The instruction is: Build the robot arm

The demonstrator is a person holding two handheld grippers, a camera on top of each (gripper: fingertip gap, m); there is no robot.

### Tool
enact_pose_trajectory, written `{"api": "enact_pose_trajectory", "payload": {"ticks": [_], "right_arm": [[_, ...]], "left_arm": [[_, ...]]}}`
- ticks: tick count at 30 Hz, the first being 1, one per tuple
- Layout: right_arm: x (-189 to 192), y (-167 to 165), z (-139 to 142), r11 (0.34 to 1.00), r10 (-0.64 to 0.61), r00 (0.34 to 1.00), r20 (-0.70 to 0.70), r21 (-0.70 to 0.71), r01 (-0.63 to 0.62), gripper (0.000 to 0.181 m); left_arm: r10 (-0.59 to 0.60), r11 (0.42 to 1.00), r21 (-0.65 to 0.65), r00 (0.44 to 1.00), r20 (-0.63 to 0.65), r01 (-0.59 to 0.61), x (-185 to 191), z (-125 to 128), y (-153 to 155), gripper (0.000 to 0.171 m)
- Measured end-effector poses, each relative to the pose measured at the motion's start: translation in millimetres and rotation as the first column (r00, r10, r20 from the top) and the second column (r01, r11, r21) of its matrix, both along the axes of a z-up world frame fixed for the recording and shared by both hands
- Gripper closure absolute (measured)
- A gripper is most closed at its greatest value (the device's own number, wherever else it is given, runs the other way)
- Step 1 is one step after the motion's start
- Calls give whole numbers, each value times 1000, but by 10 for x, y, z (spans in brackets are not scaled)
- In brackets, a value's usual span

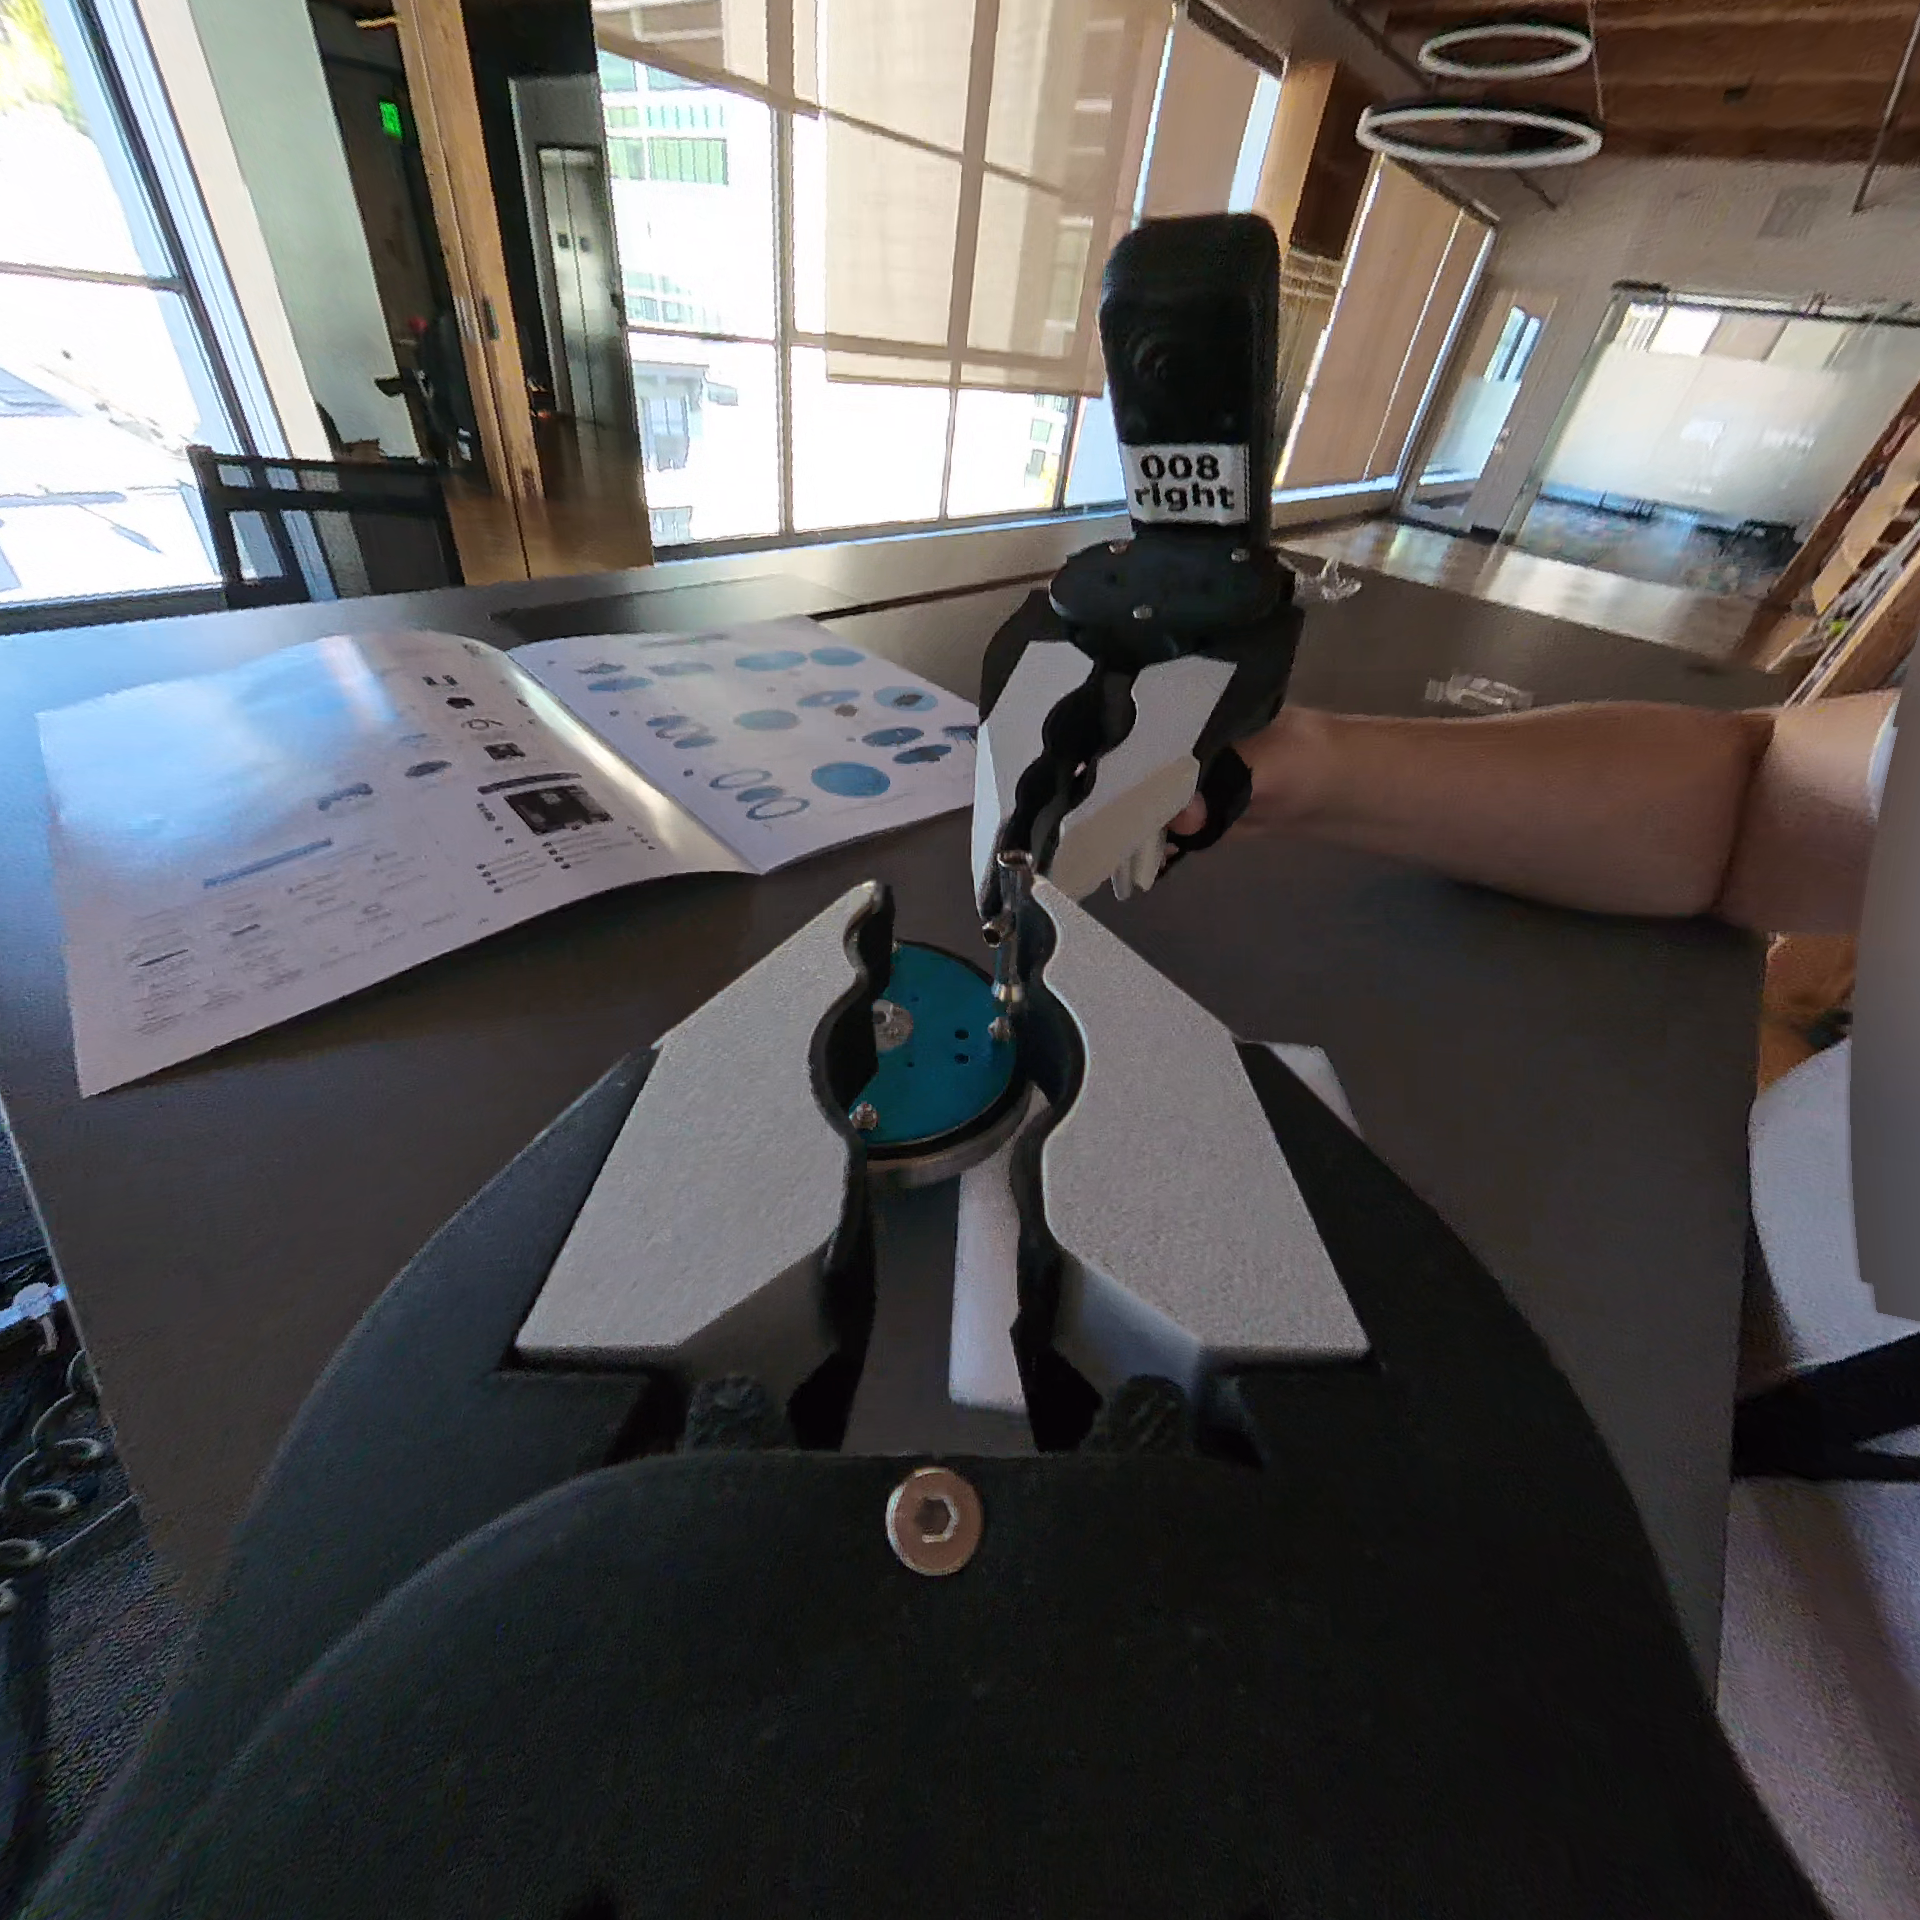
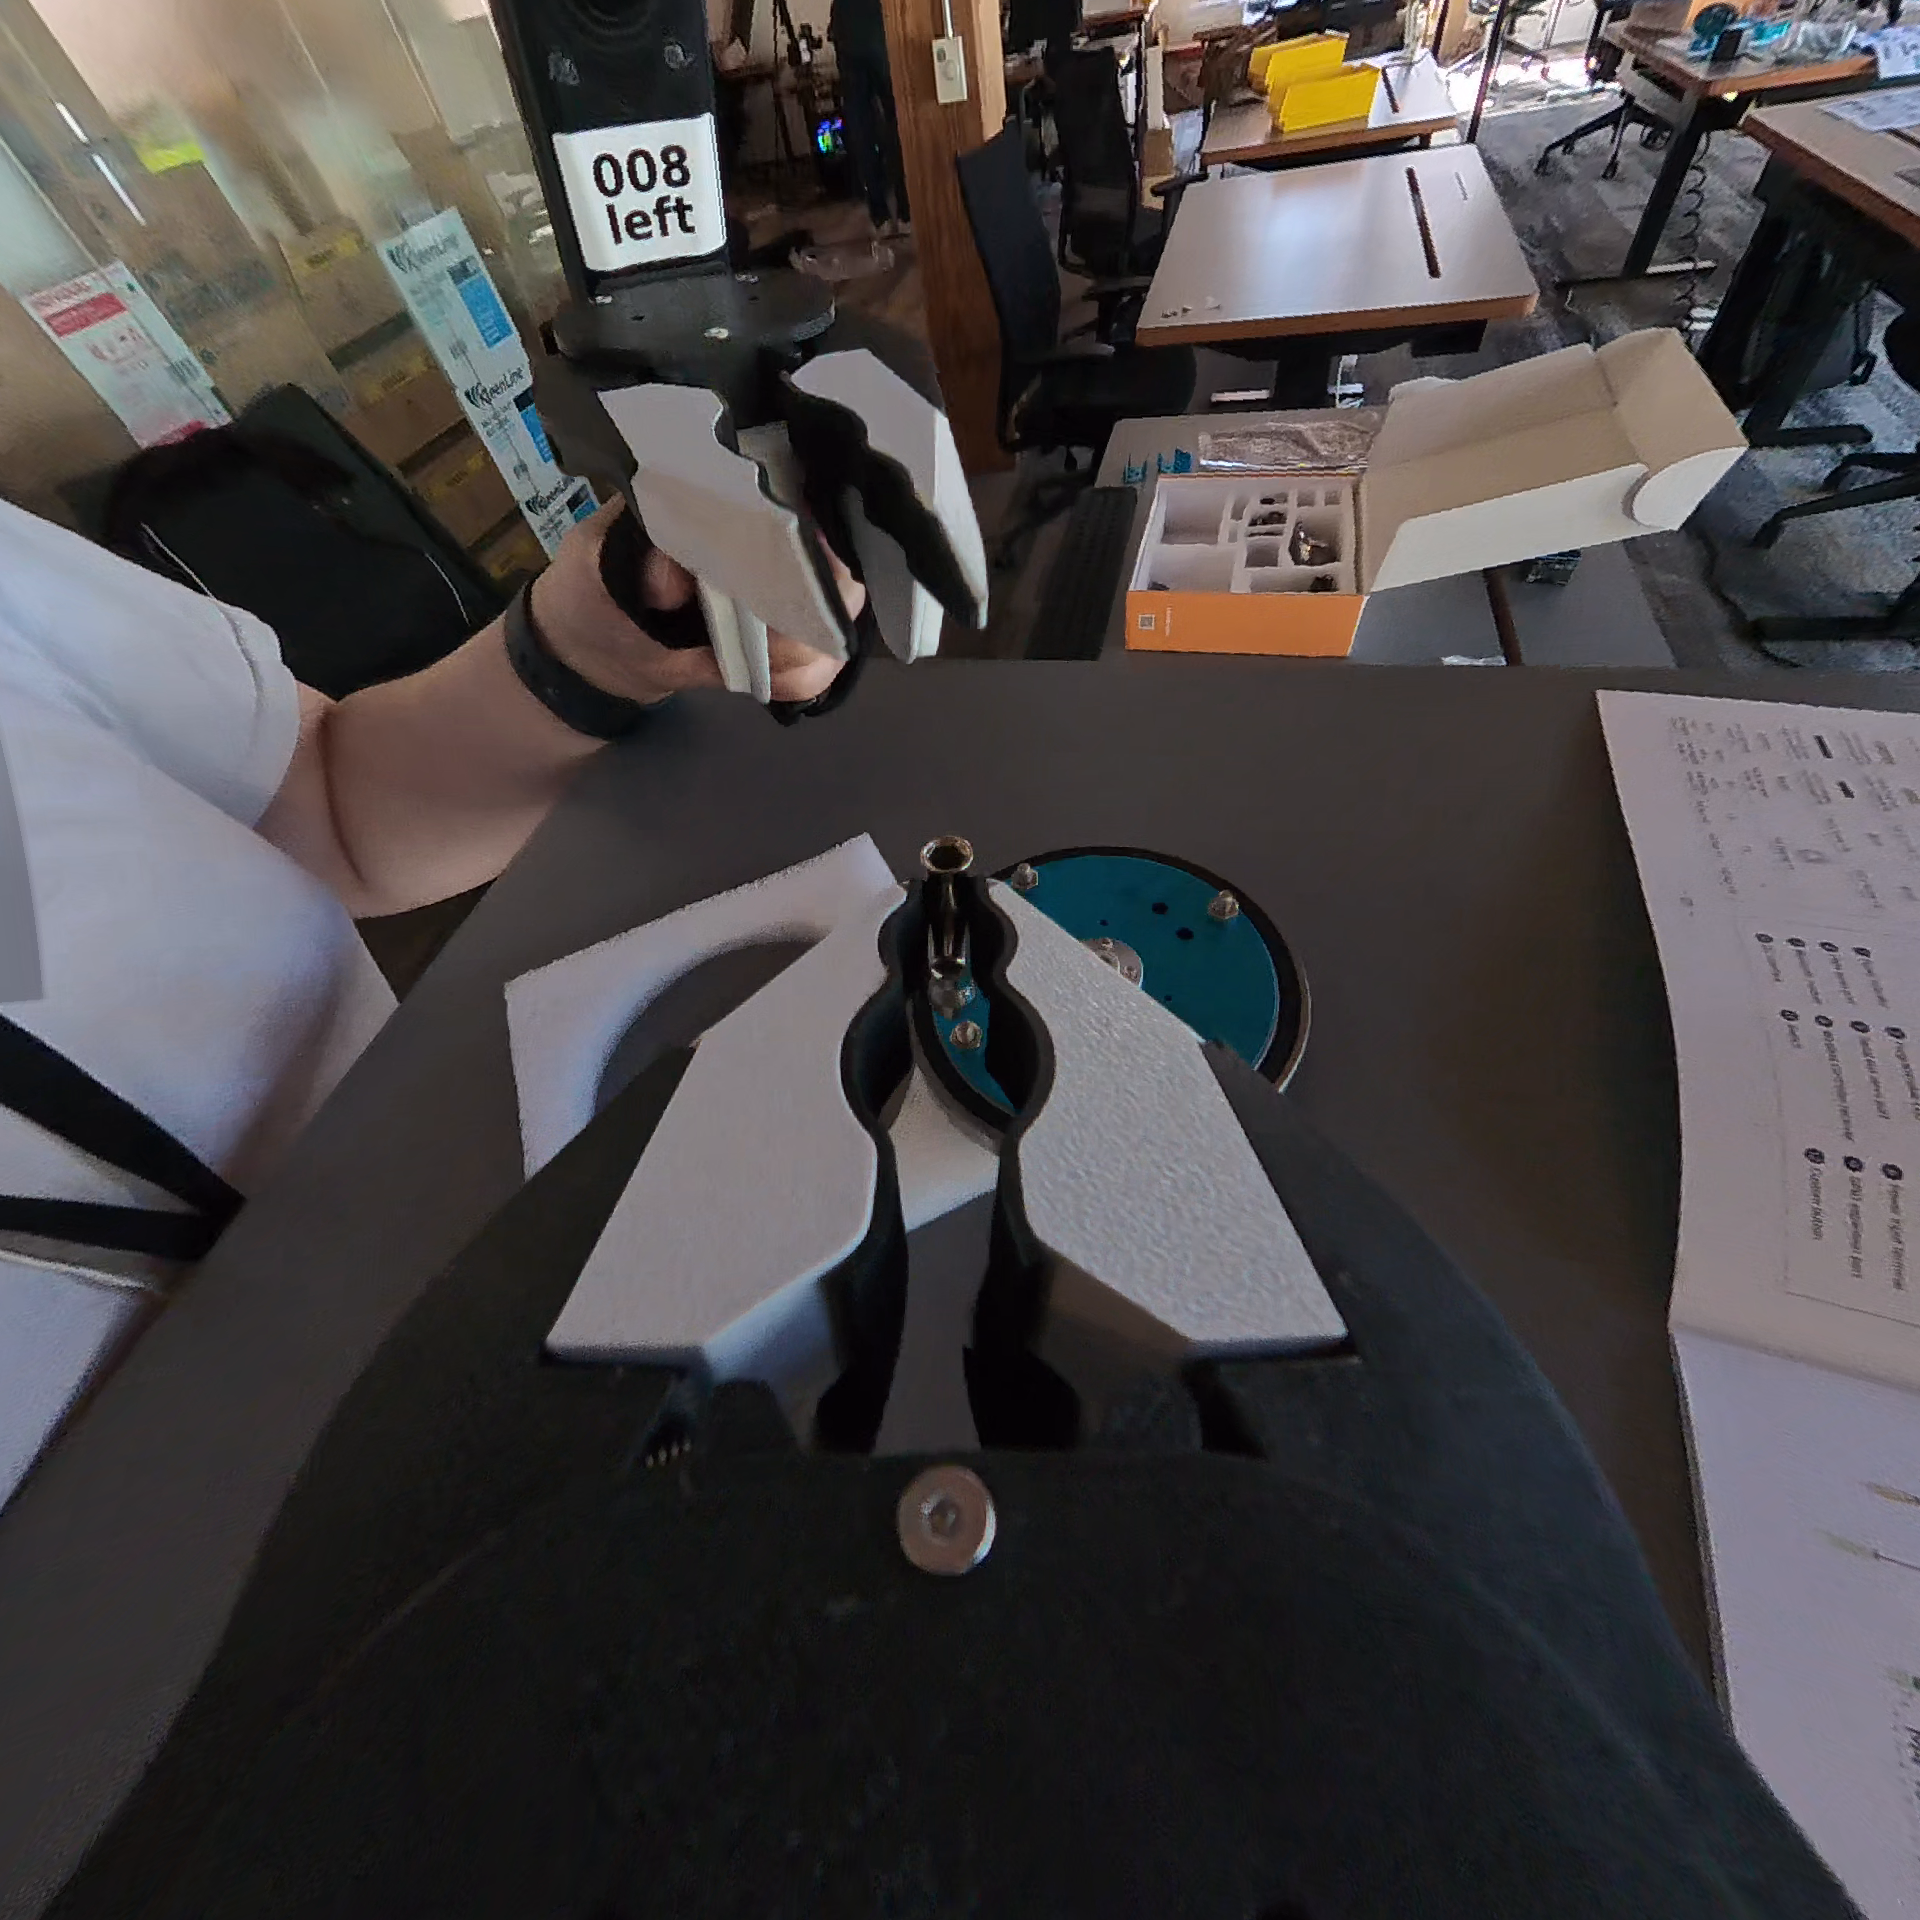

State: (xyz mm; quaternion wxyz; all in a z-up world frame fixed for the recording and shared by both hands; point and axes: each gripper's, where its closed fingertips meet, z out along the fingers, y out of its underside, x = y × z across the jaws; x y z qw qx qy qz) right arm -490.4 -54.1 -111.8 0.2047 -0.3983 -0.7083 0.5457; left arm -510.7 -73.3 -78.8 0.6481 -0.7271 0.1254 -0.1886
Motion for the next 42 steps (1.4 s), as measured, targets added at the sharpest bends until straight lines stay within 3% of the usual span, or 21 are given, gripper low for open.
{"api": "enact_pose_trajectory", "payload": {"ticks": [8,18,24,31,35,42], "right_arm": [[8,12,-110,997,1,1000,3,79,-1,175],[27,22,-127,1000,13,1000,17,24,-14,175],[83,5,-139,988,79,997,6,135,-79,174],[102,15,-161,927,229,967,114,276,-252,175],[116,-59,-173,851,344,924,168,361,-382,175],[111,19,-200,737,426,845,323,418,-531,174]], "left_arm": [[-31,991,-137,986,-163,8,137,-349,102,148],[-75,978,-207,979,-189,35,219,-497,132,149],[-83,971,-236,974,-210,32,253,-557,174,150],[-97,968,-247,979,-176,52,243,-556,175,153],[-91,973,-227,981,-174,50,238,-528,166,155],[-100,977,-206,975,-198,58,250,-514,168,151]]}}
